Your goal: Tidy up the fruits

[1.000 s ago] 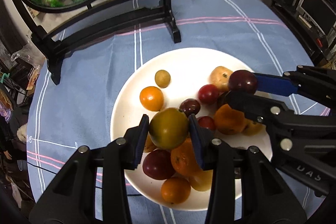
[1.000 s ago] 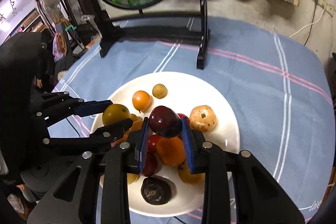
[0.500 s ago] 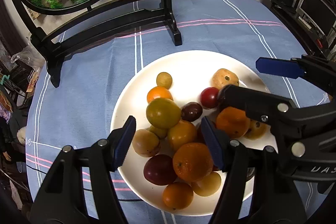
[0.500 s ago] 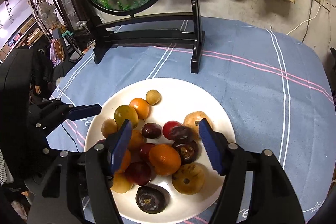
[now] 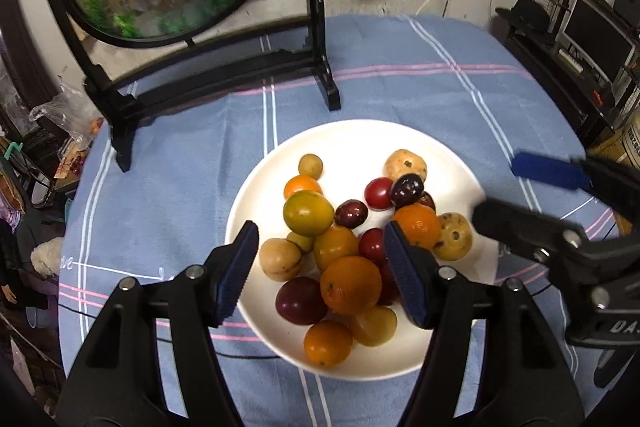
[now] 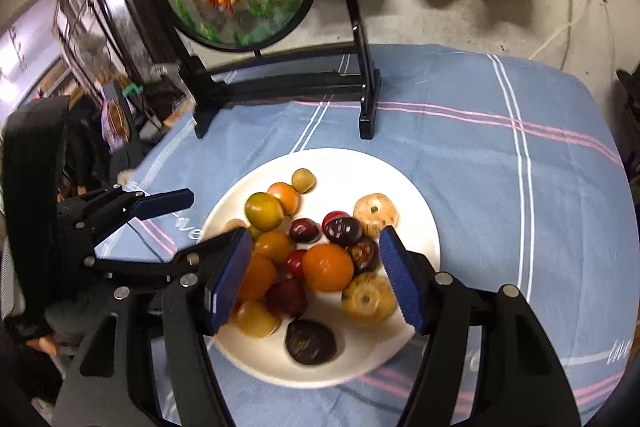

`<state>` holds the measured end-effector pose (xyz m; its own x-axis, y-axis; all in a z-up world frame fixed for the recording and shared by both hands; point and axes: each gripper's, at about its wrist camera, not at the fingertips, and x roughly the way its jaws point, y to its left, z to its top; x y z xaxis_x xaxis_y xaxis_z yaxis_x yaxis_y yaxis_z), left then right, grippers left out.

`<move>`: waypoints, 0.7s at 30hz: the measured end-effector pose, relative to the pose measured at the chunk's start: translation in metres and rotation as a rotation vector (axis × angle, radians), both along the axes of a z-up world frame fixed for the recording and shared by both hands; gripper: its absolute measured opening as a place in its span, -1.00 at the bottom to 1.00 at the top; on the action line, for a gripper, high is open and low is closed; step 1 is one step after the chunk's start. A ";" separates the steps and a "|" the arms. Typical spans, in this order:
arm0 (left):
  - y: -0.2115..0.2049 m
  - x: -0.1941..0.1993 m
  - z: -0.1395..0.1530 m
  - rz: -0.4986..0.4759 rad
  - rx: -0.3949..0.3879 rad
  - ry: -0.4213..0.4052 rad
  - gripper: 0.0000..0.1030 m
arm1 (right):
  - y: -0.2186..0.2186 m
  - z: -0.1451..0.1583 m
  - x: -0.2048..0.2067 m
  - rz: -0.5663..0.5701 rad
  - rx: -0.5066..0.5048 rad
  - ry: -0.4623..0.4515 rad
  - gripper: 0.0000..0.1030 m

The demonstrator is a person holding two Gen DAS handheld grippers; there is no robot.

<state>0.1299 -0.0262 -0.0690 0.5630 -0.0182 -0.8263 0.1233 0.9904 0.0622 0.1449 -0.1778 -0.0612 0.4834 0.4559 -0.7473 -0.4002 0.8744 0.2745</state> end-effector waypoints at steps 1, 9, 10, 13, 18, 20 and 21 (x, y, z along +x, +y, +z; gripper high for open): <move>0.001 -0.005 0.006 0.007 0.005 -0.021 0.51 | -0.005 0.003 -0.010 -0.010 0.013 -0.006 0.30; -0.002 -0.047 0.048 0.009 -0.003 -0.141 0.72 | -0.034 0.015 -0.077 -0.082 0.080 -0.019 0.32; -0.003 -0.054 0.054 0.006 -0.012 -0.154 0.79 | -0.035 0.016 -0.085 -0.088 0.083 -0.019 0.32; -0.005 -0.070 0.070 0.008 -0.024 -0.192 0.87 | -0.036 0.020 -0.104 -0.089 0.088 -0.026 0.32; -0.005 -0.094 0.090 0.029 -0.048 -0.253 0.96 | -0.037 0.031 -0.126 -0.100 0.105 -0.050 0.33; -0.005 -0.100 0.095 0.044 -0.038 -0.280 0.96 | -0.036 0.036 -0.132 -0.102 0.108 -0.064 0.33; -0.006 -0.102 0.096 0.042 -0.033 -0.282 0.96 | -0.035 0.040 -0.136 -0.100 0.110 -0.074 0.33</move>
